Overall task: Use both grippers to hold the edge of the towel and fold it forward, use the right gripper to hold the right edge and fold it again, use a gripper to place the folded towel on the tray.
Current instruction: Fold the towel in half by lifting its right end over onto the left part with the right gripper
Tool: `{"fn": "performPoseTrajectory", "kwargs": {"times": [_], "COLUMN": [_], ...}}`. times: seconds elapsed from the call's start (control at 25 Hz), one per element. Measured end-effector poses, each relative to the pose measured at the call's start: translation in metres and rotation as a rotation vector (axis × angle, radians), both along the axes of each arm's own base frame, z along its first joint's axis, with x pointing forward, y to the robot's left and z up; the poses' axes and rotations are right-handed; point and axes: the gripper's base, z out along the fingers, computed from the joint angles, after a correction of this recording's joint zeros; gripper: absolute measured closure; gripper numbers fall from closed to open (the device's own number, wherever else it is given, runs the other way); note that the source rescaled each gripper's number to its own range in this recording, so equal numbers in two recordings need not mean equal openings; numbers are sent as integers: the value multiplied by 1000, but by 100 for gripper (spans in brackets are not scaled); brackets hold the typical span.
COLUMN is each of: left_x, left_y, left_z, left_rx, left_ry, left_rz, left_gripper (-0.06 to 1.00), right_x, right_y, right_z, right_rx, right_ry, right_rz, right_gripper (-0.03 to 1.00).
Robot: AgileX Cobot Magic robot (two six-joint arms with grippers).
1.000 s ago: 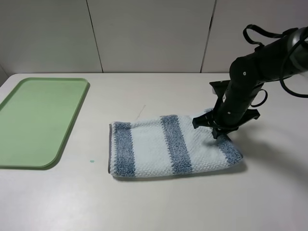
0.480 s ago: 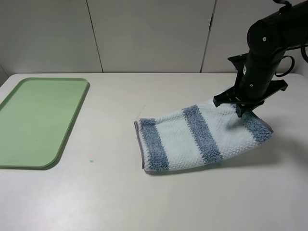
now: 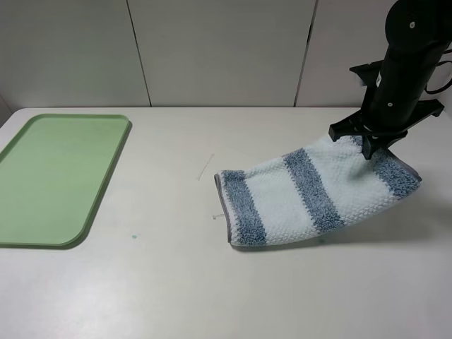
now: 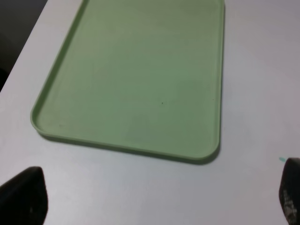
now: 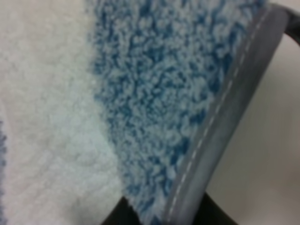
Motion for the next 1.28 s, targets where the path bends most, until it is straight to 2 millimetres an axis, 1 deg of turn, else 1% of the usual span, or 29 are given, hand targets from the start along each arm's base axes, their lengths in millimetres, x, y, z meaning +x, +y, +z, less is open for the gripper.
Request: {"fn": "performPoseTrajectory", "kwargs": {"times": [0.24, 0.4, 0.48, 0.84, 1.0, 1.28], "left_x": [0, 0, 0, 0, 0, 0], "left_y": [0, 0, 0, 0, 0, 0], "left_z": [0, 0, 0, 0, 0, 0], "left_rx": [0, 0, 0, 0, 0, 0], "left_ry": [0, 0, 0, 0, 0, 0], "left_rz": [0, 0, 0, 0, 0, 0], "left_gripper": [-5, -5, -5, -5, -5, -5], "right_x": [-11, -16, -20, -43, -48, -58], "right_y": [4, 11, 21, 78, 98, 134], "right_z": [23, 30, 30, 31, 24, -5], "right_rx": [94, 137, 135, 151, 158, 143], "right_ry": [-29, -22, -11, -29, -34, 14], "right_rz": [-40, -37, -8, 91, 128, 194], "right_gripper": [90, 90, 90, 90, 90, 90]}}
